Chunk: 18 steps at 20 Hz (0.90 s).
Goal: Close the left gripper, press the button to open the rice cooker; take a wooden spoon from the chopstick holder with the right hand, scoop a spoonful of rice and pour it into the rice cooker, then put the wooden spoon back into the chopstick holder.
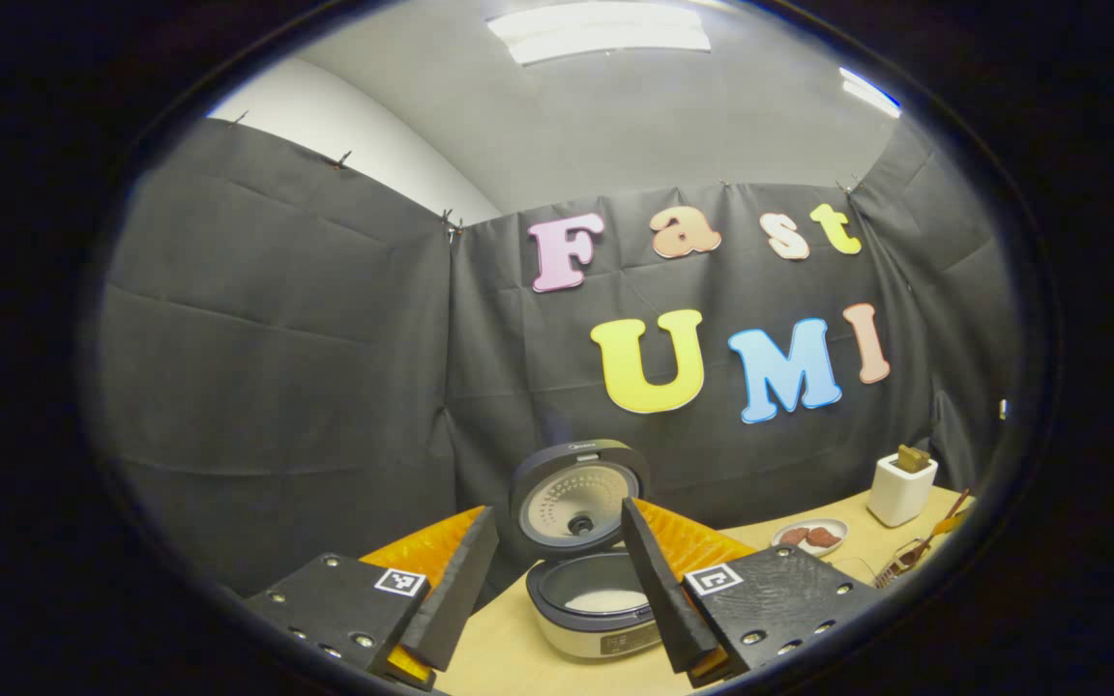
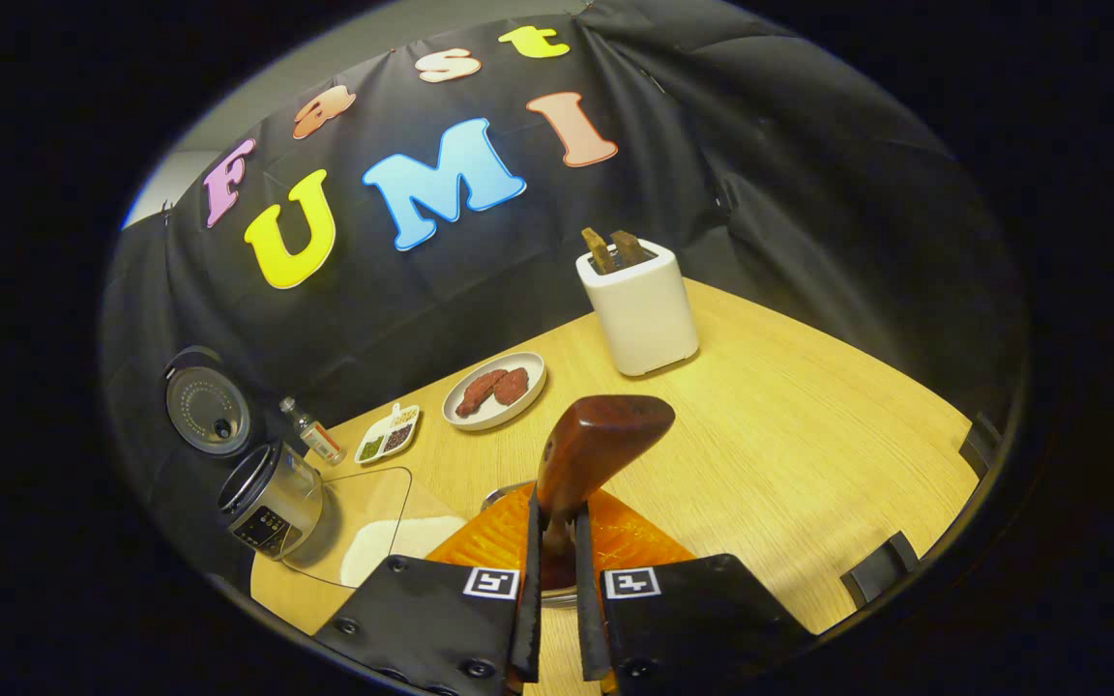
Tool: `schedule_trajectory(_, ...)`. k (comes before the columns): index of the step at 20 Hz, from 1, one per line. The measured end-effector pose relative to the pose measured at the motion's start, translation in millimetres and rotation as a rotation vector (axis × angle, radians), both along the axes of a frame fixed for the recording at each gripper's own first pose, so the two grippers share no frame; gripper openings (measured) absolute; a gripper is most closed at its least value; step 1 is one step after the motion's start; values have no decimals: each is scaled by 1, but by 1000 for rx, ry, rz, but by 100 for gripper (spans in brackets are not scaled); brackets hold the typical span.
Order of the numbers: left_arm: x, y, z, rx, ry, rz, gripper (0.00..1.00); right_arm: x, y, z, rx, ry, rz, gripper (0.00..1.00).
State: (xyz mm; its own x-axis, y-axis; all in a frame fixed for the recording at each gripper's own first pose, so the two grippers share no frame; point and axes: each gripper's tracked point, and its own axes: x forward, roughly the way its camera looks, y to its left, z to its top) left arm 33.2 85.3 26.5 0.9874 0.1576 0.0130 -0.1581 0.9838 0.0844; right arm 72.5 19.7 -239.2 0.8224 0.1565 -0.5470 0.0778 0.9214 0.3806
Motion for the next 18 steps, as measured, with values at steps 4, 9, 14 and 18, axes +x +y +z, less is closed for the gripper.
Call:
schedule_trajectory(4, 5, 5, 0, -11, -10, 1, 81, 3, 6, 19, -74, -30, 33, 8)
schedule_trajectory(9, 13, 10, -4, -25, -17, -4, 82, 8, 6, 60, -143, -93, 41, 8)
schedule_trajectory(14, 24, 19, -15, -47, -11, -15, 82, 15, 26, 105, -187, -188, 66, 8)
schedule_trajectory(18, 30, 33, -25, -65, 0, -9, 81, 18, 58, 124, -215, -236, 118, 5)
